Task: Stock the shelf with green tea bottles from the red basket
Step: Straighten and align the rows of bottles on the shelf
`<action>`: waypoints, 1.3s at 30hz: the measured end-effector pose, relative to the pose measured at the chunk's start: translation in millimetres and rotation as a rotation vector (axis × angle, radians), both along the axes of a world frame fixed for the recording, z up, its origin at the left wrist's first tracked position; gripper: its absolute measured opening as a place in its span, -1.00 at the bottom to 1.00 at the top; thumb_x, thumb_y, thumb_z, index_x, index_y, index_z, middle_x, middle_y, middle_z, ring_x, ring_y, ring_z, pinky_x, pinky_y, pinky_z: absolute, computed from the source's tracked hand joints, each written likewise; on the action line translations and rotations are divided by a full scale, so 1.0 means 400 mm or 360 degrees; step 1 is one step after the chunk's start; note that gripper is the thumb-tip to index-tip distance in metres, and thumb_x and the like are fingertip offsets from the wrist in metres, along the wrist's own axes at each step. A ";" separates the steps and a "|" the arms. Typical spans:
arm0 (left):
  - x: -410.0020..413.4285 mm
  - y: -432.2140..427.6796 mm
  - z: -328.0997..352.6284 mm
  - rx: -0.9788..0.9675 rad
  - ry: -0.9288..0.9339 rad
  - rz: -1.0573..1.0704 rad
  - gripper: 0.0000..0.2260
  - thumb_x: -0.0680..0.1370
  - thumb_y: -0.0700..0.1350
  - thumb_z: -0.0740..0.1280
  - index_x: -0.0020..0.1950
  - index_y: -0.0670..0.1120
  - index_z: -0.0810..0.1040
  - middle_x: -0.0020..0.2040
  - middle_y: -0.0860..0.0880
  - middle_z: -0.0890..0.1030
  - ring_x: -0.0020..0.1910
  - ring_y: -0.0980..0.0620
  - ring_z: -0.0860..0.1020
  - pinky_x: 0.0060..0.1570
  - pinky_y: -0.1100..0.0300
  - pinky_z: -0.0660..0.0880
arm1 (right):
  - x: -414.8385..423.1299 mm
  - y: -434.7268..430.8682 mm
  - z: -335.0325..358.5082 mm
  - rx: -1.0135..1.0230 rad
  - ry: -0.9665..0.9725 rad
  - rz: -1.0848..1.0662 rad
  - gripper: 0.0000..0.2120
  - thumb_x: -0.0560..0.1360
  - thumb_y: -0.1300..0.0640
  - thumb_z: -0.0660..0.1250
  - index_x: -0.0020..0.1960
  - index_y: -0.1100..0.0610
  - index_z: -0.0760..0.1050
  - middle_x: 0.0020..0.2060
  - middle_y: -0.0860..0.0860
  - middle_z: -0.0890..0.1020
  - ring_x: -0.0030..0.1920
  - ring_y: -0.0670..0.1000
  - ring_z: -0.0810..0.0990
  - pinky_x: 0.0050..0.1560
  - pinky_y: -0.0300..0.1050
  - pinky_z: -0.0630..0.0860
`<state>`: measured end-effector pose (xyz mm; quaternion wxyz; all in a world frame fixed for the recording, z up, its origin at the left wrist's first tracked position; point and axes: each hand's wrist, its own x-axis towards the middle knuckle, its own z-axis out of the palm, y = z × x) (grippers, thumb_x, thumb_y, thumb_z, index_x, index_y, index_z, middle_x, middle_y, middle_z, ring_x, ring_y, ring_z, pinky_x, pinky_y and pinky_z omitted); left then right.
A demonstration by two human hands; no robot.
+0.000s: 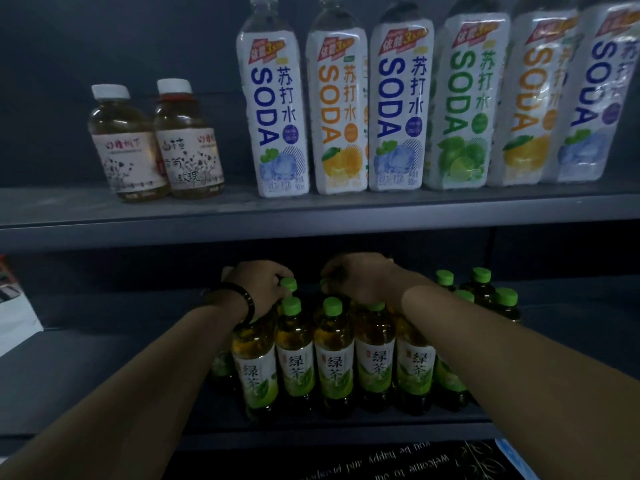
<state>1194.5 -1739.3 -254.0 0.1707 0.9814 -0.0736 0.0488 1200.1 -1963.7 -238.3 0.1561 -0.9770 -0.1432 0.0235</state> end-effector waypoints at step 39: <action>-0.052 0.314 -0.274 -0.1150 -0.0017 0.0071 -0.51 0.47 -0.05 0.57 0.21 0.40 0.47 0.09 0.19 0.71 0.16 0.05 0.67 0.12 -0.19 0.66 | 0.021 0.327 -0.019 0.0056 0.0013 0.0187 -0.58 0.58 -0.07 0.45 0.43 -0.16 0.52 0.32 -0.06 0.59 0.26 -0.01 0.54 0.30 -0.01 0.51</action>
